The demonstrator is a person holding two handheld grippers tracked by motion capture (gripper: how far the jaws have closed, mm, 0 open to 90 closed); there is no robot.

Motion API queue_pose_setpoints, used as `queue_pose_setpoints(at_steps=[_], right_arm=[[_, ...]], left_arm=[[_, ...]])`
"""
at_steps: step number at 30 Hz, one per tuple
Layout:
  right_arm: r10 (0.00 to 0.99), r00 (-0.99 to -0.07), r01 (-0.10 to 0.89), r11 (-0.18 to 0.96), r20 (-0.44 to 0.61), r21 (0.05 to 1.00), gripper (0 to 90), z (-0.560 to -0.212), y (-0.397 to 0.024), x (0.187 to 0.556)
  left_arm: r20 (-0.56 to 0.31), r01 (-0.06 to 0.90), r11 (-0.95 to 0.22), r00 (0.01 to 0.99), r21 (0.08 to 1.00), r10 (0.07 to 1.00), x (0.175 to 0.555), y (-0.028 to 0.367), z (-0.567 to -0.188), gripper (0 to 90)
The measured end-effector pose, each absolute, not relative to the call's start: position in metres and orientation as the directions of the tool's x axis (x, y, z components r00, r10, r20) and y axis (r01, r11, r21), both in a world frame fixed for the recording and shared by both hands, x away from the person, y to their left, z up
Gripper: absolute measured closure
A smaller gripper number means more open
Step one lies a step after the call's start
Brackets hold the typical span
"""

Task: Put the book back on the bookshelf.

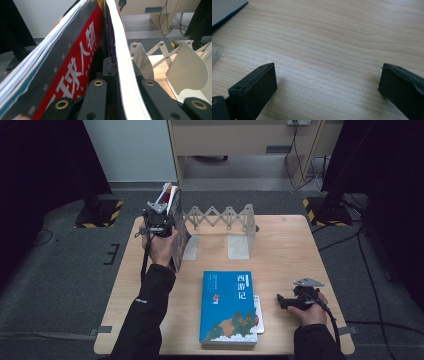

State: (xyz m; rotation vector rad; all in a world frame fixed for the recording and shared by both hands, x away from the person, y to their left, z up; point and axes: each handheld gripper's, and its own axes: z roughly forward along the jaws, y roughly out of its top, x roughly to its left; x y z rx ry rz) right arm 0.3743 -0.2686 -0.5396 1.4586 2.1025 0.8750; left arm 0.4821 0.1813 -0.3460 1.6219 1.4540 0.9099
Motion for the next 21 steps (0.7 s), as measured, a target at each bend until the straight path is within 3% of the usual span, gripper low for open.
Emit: queue_pose_setpoints(at_steps=[14, 21], right_arm=[[0.936, -0.352, 0.664, 0.246, 0.004, 0.706, 1.7, -0.539, -0.269, 0.374], [0.936, -0.352, 0.664, 0.246, 0.004, 0.706, 1.6, -0.539, -0.269, 0.374]], left_arm=[[0.013, 0.38, -0.053, 0.107, 0.923, 0.994, 0.47, 0.182, -0.348, 71.0], [-0.065, 0.33, 0.014, 0.144, 0.944, 0.987, 0.458, 0.183, -0.342, 61.0]])
